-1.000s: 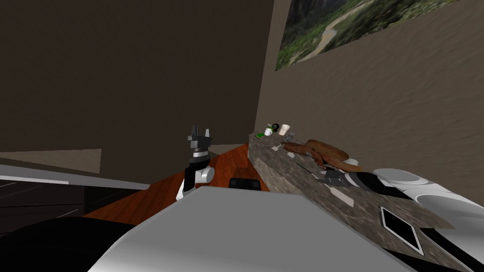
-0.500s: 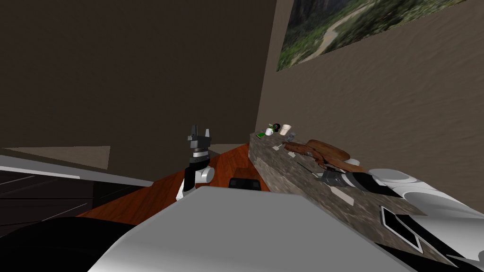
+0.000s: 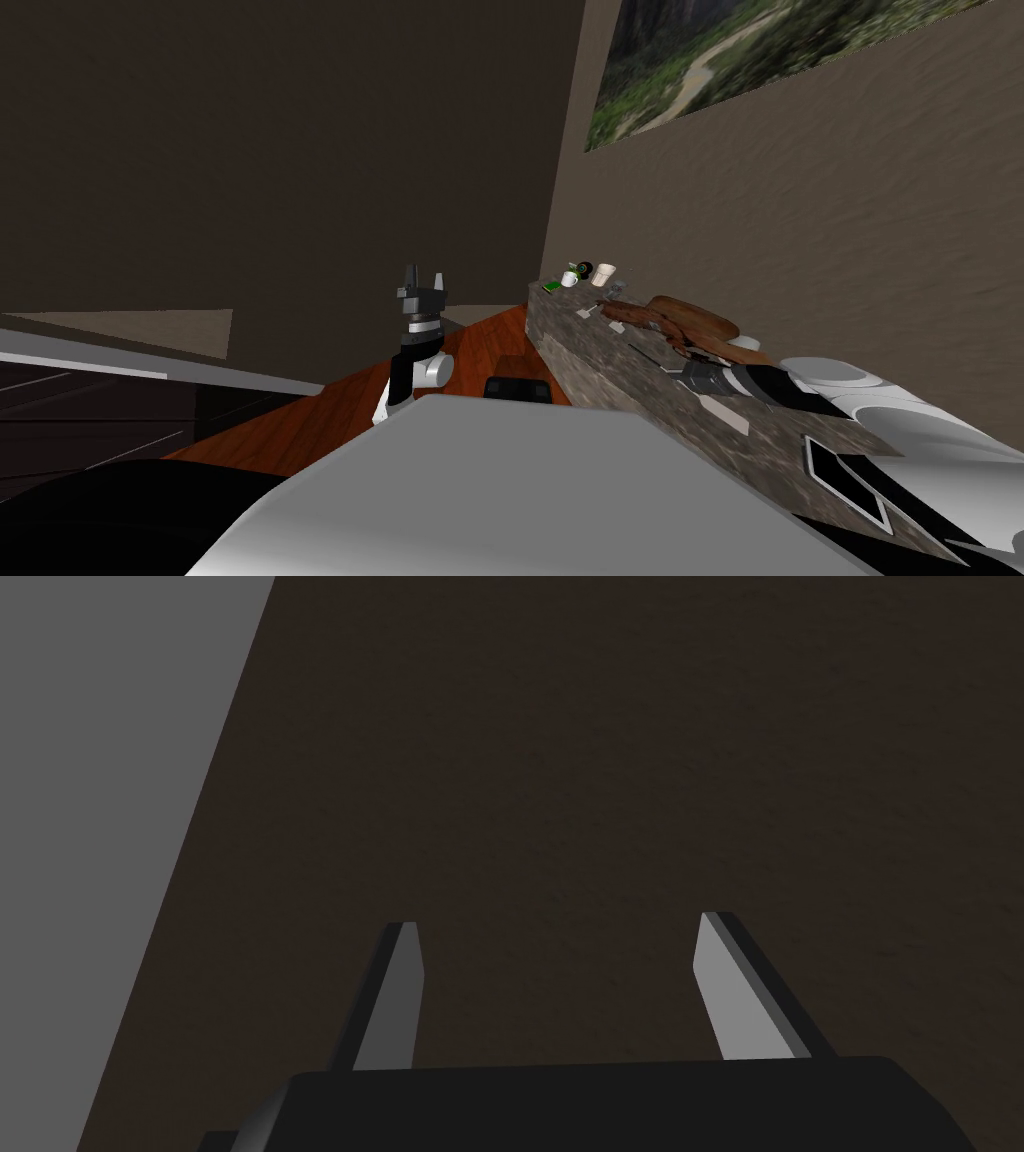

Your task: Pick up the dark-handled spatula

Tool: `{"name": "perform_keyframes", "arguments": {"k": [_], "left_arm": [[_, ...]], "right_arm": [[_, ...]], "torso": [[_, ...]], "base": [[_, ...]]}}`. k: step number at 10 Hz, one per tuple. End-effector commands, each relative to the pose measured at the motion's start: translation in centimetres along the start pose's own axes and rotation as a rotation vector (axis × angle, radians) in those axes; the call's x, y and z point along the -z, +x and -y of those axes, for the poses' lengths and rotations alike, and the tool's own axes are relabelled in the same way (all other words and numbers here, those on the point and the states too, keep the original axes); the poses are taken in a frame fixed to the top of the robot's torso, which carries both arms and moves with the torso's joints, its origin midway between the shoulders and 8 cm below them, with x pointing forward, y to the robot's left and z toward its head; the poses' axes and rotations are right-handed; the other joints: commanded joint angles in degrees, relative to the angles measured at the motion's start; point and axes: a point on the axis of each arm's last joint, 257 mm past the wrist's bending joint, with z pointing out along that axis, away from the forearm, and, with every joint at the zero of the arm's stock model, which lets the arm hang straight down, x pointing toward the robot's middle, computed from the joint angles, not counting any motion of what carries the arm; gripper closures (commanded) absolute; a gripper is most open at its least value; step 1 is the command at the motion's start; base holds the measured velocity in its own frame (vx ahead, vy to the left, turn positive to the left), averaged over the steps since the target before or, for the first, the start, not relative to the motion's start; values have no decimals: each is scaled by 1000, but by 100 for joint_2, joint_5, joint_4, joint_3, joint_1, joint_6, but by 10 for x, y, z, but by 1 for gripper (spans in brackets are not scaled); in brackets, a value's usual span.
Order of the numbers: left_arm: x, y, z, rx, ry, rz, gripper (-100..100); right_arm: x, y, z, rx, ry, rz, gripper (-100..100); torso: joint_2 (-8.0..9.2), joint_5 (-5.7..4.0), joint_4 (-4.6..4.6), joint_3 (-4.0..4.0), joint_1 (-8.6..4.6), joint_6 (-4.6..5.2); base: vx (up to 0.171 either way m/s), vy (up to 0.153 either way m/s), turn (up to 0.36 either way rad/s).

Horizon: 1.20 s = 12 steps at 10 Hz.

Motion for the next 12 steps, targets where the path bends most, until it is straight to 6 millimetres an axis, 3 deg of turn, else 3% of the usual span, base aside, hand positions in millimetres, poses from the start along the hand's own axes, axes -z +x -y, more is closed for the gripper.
{"name": "perform_keyframes", "arguments": {"k": [1, 4, 5, 6, 7, 8, 10, 11, 12], "left_arm": [[0, 0, 0, 0, 0, 0, 0], [0, 0, 0, 0, 0, 0, 0], [0, 0, 0, 0, 0, 0, 0], [0, 0, 0, 0, 0, 0, 0], [0, 0, 0, 0, 0, 0, 0], [0, 0, 0, 0, 0, 0, 0], [0, 0, 0, 0, 0, 0, 0], [0, 0, 0, 0, 0, 0, 0], [0, 0, 0, 0, 0, 0, 0]], "right_arm": [[15, 13, 13, -6, 49, -28, 100], [17, 26, 11, -38, 52, -37, 100], [13, 13, 10, -5, 42, -23, 100], [26, 26, 19, -1, 78, -53, 100], [20, 5, 15, 40, 61, -20, 100], [29, 15, 20, 58, 84, -52, 100], [25, -3, 16, 78, 71, -17, 100], [34, 10, 20, 82, 93, -48, 100], [29, -4, 15, 98, 79, -20, 100]], "torso": [[0, 0, 0, 0, 0, 0], [-11, -2, -3, -6, -11, 2], [-4, -2, -2, -3, -5, 3], [-2, -1, 0, -1, 1, -3], [-4, 6, -1, -2, -3, 14], [-12, 2, -1, -6, -2, 0], [-20, 1, -3, -11, -6, -1], [-17, -1, -3, -9, -1, -6], [-14, 4, -3, -8, -6, 11]], "base": [[45, -15, -91], [35, -17, -25], [0, 0, 0], [29, -10, -113], [48, -17, -98], [65, -17, -88], [41, -19, -26], [47, -20, -87], [49, -17, -93]]}}
